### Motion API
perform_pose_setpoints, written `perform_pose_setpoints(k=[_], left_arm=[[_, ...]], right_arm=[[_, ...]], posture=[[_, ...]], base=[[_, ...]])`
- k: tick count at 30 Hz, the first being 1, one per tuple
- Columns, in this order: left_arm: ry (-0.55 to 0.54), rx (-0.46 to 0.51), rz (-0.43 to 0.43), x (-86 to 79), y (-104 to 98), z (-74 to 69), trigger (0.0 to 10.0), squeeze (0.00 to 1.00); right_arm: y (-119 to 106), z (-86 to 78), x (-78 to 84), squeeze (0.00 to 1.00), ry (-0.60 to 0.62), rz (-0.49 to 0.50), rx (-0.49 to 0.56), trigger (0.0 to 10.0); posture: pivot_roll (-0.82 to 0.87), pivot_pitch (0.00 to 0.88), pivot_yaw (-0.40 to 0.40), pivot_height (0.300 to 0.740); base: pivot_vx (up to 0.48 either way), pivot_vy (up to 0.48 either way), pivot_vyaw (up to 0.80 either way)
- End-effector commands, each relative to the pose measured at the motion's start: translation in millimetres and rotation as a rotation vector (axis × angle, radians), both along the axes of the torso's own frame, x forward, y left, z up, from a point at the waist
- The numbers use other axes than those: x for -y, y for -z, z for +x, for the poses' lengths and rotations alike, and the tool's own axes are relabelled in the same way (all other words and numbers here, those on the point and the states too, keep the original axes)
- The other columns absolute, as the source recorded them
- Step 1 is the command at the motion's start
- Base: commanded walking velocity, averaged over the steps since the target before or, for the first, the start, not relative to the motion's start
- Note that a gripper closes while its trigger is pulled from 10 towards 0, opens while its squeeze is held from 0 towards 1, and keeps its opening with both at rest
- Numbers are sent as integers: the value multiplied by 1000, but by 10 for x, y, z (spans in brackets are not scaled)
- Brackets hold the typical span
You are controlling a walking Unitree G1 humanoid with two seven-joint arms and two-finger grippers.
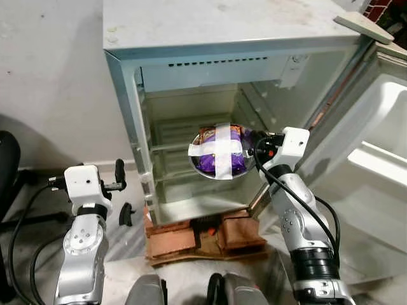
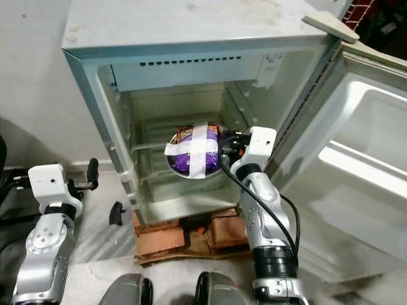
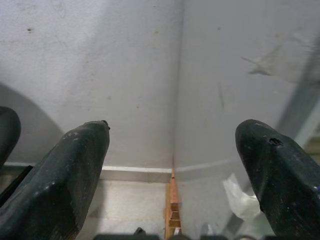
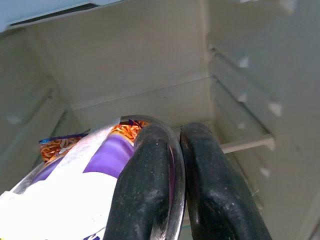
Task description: Restocking fridge
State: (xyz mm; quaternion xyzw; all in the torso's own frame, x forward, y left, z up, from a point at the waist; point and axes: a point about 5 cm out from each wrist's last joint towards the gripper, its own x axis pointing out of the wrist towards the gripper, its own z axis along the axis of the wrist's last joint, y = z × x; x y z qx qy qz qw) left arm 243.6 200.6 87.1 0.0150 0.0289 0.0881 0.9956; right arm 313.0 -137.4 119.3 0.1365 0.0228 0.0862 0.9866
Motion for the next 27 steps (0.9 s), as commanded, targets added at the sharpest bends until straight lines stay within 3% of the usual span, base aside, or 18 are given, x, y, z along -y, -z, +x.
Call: perform_pose_setpoints(k=[1, 6, 13, 27], left_arm=[[-5, -13, 25, -7, -6, -33, 10000, 0], [-8, -38, 55, -50, 9, -123, 10000, 0], [-32, -47, 61, -104, -4, -219, 10000, 0], [-25, -61, 78, -68, -63, -382, 10000, 0]], right_arm=[[-81, 78, 18, 0, -1, -6, 41, 10000], [-75, 276, -81, 0, -43, -15, 40, 10000], [-66, 388, -174, 0, -47, -6, 29, 10000], [-103, 657, -102, 0, 94, -33, -7, 10000]], posture=[[161, 140, -69, 740], [194, 157, -78, 740], [229, 171, -88, 740], [290, 245, -126, 740]], base=[[0, 0, 0], [0, 0, 403], [0, 0, 800], [0, 0, 0]])
